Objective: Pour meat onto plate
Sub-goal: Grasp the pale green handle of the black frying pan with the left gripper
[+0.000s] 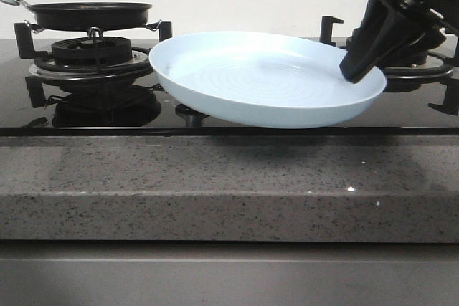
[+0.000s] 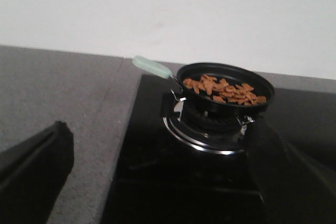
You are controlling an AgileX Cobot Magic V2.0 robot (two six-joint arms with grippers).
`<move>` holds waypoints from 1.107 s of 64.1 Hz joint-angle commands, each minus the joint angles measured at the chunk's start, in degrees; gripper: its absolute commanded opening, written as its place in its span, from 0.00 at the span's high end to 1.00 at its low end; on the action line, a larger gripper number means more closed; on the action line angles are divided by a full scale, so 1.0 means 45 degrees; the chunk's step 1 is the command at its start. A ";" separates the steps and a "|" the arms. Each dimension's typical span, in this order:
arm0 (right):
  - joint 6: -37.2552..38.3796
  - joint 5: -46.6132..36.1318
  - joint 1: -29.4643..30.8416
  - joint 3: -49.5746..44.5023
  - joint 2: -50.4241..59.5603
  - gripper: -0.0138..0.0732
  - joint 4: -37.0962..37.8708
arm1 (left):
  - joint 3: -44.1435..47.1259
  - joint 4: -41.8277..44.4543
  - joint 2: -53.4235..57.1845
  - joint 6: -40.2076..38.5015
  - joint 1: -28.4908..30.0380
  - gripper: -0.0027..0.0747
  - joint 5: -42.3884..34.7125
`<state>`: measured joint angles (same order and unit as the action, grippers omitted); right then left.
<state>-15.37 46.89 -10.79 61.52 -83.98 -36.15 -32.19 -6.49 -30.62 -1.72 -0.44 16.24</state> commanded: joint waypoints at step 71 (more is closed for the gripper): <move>-0.0153 -0.0213 -0.0047 0.0365 0.0394 0.86 -0.0497 | -1.0419 -1.4792 -1.3737 0.6317 0.4781 0.28 0.8577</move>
<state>-15.41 46.89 -10.79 61.52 -83.98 -36.15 -74.09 -68.85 -91.46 26.15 20.99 52.76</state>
